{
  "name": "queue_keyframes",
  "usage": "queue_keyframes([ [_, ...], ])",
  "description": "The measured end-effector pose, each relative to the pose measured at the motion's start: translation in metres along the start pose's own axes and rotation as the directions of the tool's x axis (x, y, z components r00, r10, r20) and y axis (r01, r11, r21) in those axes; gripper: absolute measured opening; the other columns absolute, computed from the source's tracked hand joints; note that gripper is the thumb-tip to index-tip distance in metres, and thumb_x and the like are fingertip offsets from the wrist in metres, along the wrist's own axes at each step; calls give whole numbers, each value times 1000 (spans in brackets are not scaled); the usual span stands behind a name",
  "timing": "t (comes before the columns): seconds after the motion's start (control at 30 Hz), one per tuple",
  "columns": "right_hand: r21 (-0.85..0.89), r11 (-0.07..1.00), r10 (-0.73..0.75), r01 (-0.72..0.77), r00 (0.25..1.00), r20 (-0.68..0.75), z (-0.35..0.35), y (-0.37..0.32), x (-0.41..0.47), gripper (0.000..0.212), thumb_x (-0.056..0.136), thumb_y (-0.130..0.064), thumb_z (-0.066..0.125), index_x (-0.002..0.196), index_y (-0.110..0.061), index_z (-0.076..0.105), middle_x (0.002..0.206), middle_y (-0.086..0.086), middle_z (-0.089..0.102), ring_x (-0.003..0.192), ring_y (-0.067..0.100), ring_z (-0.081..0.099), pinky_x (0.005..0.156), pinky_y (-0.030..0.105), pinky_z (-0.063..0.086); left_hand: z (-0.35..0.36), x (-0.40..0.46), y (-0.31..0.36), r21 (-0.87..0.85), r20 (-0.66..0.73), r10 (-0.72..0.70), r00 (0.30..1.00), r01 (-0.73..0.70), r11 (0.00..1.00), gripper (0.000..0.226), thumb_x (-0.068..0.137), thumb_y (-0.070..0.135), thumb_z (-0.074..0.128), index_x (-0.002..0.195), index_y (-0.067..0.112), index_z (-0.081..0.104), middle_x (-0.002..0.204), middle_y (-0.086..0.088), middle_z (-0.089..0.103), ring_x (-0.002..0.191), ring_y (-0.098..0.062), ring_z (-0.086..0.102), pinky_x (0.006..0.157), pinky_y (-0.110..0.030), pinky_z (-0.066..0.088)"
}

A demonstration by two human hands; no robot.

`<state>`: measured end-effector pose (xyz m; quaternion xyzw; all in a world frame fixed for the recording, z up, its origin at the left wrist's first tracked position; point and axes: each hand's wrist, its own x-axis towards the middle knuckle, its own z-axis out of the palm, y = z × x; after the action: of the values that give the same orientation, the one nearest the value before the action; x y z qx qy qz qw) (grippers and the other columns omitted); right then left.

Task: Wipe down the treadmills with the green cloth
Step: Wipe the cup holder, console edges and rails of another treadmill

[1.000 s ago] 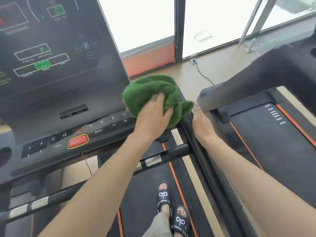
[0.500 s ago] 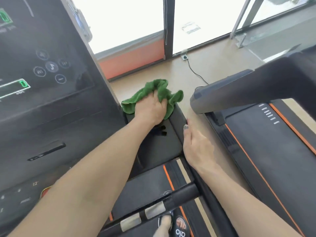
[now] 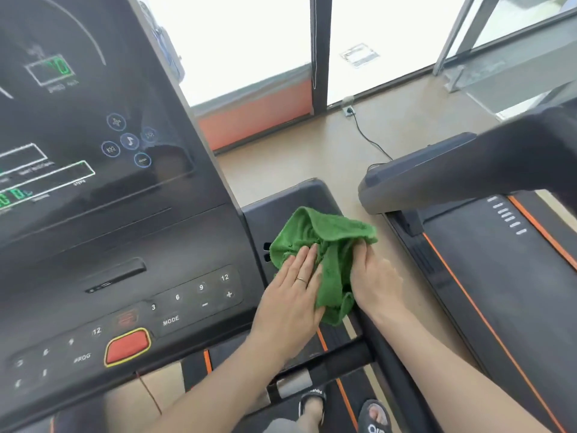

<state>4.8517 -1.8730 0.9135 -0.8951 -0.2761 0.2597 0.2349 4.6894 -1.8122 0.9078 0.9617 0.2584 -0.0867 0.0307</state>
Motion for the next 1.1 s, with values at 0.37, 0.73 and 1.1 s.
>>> queue_keyframes([
  [0.37, -12, 999, -52, 52, 999, -4, 2, 1, 3, 55, 105, -48, 11, 155, -38, 31, 132, 8, 64, 118, 36, 58, 93, 42, 43, -35, 78, -59, 75, 86, -489, 868, 484, 872, 71, 105, 46, 16, 160, 2, 3, 168, -17, 2, 156, -28, 2, 127, -40, 2],
  [0.73, 236, 956, -155, 175, 983, -99, 2, 3, 2, 54, 105, -41, 21, 156, -28, 30, 160, -6, 35, 146, 16, 34, 117, 37, 28, -21, 45, -18, -4, 83, -413, 907, 415, 910, 76, 102, 47, 18, 159, -1, 6, 167, -21, 5, 156, -31, -1, 127, -44, 1],
  [1.1, -207, 746, -600, 633, 774, 203, -16, -40, 40, 62, 100, -48, 7, 156, -31, 29, 166, -5, 18, 154, 12, 4, 125, 34, 7, -30, 42, -10, -272, -40, 87, 995, -94, 958, 77, 94, 47, 44, 160, 16, 22, 168, -8, 17, 156, -20, 5, 126, -38, 9],
])
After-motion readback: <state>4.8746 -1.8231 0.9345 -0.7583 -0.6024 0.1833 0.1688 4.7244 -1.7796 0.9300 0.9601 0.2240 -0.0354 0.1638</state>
